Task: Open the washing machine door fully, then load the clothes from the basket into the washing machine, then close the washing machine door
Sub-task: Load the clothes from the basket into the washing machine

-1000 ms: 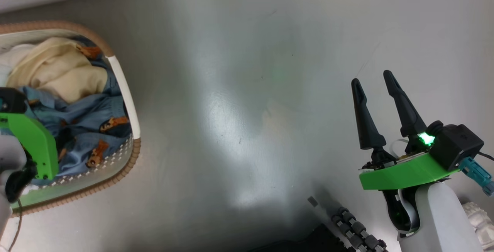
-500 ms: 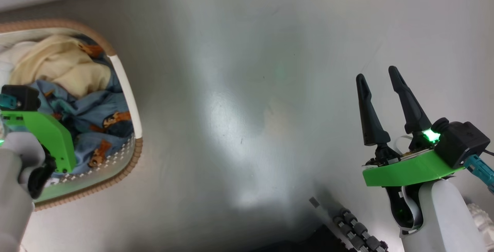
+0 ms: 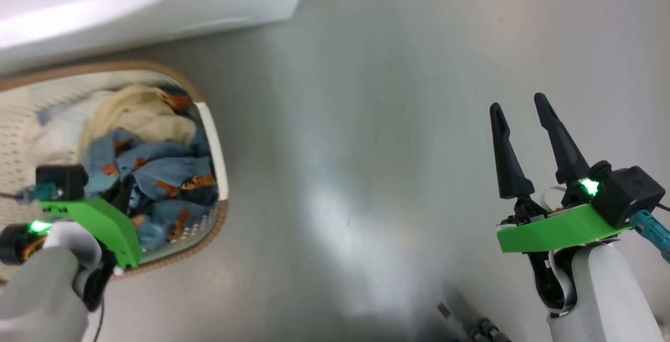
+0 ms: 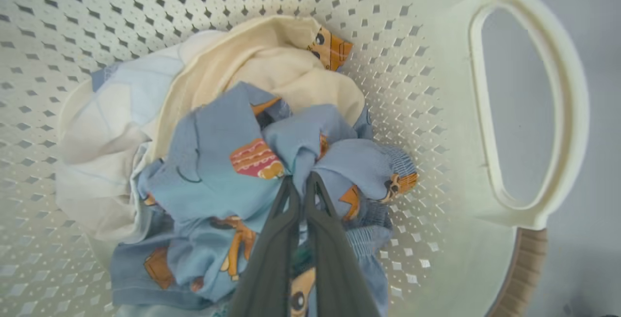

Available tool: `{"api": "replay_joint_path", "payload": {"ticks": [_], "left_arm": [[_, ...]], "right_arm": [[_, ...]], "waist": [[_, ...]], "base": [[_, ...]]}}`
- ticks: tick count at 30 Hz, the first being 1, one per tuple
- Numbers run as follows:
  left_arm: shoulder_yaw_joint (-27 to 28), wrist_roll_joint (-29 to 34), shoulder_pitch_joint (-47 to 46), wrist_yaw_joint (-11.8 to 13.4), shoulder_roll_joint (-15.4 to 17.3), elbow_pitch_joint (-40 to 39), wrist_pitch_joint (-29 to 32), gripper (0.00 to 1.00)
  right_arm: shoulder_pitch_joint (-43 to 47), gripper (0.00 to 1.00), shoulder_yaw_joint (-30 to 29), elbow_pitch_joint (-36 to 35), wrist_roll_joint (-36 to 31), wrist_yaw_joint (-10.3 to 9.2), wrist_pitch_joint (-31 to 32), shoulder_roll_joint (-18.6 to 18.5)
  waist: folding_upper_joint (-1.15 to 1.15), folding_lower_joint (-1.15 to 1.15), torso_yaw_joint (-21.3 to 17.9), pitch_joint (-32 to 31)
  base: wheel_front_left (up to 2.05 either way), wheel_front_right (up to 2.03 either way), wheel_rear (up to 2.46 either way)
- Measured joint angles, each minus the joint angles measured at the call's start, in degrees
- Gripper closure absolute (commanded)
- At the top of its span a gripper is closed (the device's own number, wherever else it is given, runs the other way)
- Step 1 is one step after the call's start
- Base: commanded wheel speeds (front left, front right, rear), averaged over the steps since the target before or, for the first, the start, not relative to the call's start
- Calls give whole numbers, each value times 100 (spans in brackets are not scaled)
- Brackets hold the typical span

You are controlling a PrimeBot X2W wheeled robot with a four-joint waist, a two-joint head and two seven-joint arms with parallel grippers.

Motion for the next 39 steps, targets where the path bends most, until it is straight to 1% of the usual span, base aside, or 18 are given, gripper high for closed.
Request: {"api": "replay_joint_path", "payload": {"ticks": [4, 7, 10, 12, 15, 16, 20, 23, 25, 26, 30, 36, 39], "left_arm": [[2, 0, 139, 0, -86, -22, -603, 100], [34, 0, 268, 0, -165, -66, -884, 100], [157, 25, 425, 9, -235, -199, -1001, 100], [311, 126, 542, 121, -269, -389, -1035, 100], [797, 397, 778, 315, -324, -1013, -1037, 100], [797, 397, 778, 315, -324, -1013, -1037, 100], [1459, 947, 1343, 558, -411, -1863, -1044, 100], [1883, 1323, 1837, 661, -508, -2392, -1044, 100], [2135, 1564, 2126, 673, -592, -2727, -1044, 100], [2395, 1785, 2357, 705, -679, -3023, -1044, 100], [2874, 2217, 2737, 712, -889, -3586, -1044, 100], [3378, 2811, 3197, 694, -1168, -4254, -1045, 100], [3576, 3062, 3402, 631, -1271, -4465, -1045, 100]], "right_arm": [[12, 0, -33, 51, -134, 0, 0, -1], [34, 0, -54, 94, -168, 0, 0, -2], [140, 0, -81, 126, -197, 0, 0, -3], [222, 0, -116, 171, -213, 0, 0, -4], [316, 0, -149, 215, -266, 0, 0, -7], [316, 0, -149, 215, -266, 0, 0, -7], [474, 0, -165, 274, -280, 0, 0, -7], [569, 0, -169, 314, -314, 0, 0, -7], [639, 0, -176, 345, -315, 0, 0, -7], [701, 0, -186, 365, -322, 0, 0, -7], [810, 0, -204, 402, -333, 0, 0, -7], [967, 0, -213, 438, -343, 0, 0, -5], [983, 0, -213, 467, -374, 0, 0, -5]], "waist": [[0, 0, 122, -311], [0, 0, 212, -558], [0, 0, 302, -817], [0, 0, 366, -996], [0, 0, 464, -1263], [0, 0, 464, -1263], [0, 0, 592, -1621], [0, 0, 678, -1890], [0, 0, 729, -2066], [0, 0, 776, -2236], [0, 0, 864, -2551], [0, 0, 975, -2971], [0, 0, 1016, -3163]], "base": [[0, 0, 0], [0, 0, 0], [0, 0, 0], [0, 0, 0], [0, 0, 0], [0, 0, 0], [0, 0, 0], [0, 0, 0], [0, 0, 0], [0, 0, 0], [0, 0, 0], [0, 0, 0], [0, 0, 0]]}}
